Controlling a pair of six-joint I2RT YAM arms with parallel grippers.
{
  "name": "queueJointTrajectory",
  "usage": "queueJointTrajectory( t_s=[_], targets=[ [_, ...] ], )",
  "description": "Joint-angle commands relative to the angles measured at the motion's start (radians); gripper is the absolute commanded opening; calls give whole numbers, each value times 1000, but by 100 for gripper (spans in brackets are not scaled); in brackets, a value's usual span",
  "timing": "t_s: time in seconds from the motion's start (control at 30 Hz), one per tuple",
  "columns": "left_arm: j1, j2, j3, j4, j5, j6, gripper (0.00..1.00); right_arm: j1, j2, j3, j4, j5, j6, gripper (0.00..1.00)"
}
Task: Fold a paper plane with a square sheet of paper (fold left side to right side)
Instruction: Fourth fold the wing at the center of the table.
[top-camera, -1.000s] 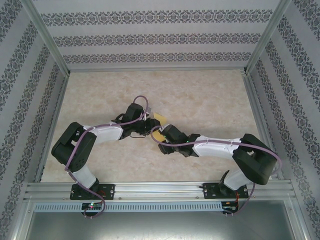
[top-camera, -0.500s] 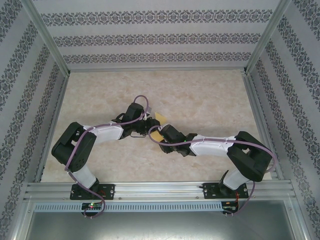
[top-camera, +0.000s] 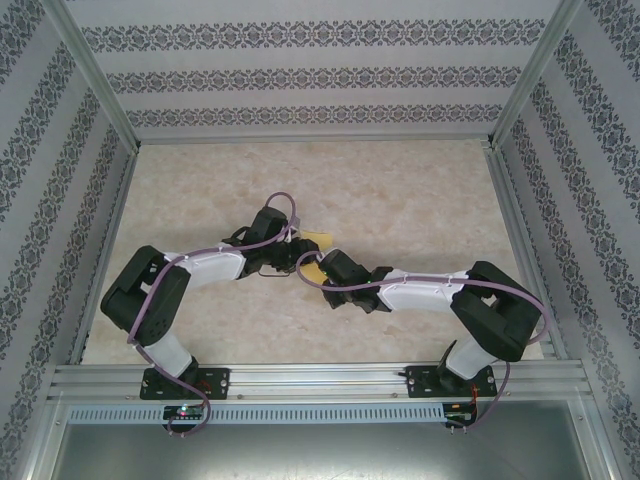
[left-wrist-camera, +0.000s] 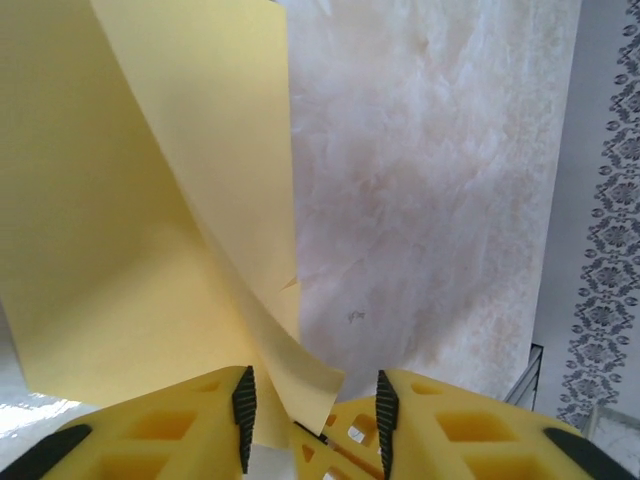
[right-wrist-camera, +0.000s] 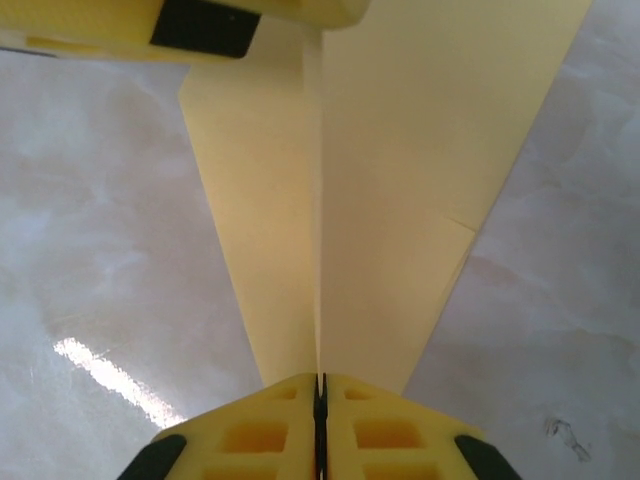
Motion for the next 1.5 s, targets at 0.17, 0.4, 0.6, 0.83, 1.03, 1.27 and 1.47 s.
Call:
queueJointTrajectory(
  t_s=[0.17,0.4,0.6,0.83,1.03,1.27,1.47],
  targets=[
    [13,-123,-9,-58,-18,47,59,-1,1,5,7,-29,7,4],
    [83,-256,-82,-118,-61,65,74,-24,7,-7,19,-89,13,4],
    [117,-283,-132,-108,-60,51,65,-62,-19,-44,86,-197,42,3],
    [115,-150,-133,42,26,13,44,-122,-32,-90,165,-321,84,3],
    [88,-25,-58,93,74,12,43,-146,-39,-105,188,-362,97,3],
    [66,73,5,113,92,6,42,-174,-44,-115,215,-417,116,3],
    [56,124,39,109,96,5,41,-196,-44,-127,241,-452,133,3]
  ],
)
